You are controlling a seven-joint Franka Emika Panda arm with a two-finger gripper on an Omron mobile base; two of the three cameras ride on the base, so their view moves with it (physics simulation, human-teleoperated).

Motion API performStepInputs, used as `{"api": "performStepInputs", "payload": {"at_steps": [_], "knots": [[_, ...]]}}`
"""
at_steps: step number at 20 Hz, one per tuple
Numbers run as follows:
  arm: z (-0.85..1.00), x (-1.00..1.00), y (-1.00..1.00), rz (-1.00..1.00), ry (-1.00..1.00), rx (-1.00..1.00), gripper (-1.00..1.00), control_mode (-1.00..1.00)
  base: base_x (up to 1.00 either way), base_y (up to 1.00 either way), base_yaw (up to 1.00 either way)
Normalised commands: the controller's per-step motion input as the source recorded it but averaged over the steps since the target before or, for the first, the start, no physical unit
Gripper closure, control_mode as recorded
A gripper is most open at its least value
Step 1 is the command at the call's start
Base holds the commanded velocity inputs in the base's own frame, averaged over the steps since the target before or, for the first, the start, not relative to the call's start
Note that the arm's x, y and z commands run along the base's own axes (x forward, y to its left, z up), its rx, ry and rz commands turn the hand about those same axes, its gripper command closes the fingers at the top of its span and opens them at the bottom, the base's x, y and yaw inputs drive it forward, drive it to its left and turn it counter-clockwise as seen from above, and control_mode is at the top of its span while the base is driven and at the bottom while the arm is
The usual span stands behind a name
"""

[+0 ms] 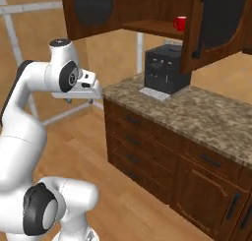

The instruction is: Gather all objects into one cabinet and sort the glasses and bowls to opposite sides.

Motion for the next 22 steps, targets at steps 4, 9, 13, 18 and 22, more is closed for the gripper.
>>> {"api": "performStepInputs", "payload": {"at_steps": [4,9,13,18,22], "knots": [[0.0,0.0,0.0,0.0,0.0,0.0,-1.0,1.0,0.34,0.76,-0.59],[0.0,0.0,0.0,0.0,0.0,0.0,-1.0,1.0,0.46,0.58,-0.45],[0.0,0.0,0.0,0.0,0.0,0.0,-1.0,1.0,0.56,0.0,-0.41],[0.0,0.0,0.0,0.0,0.0,0.0,-1.0,1.0,0.53,0.11,-0.35],[0.0,0.0,0.0,0.0,0.0,0.0,-1.0,1.0,0.64,0.63,-0.23]]}}
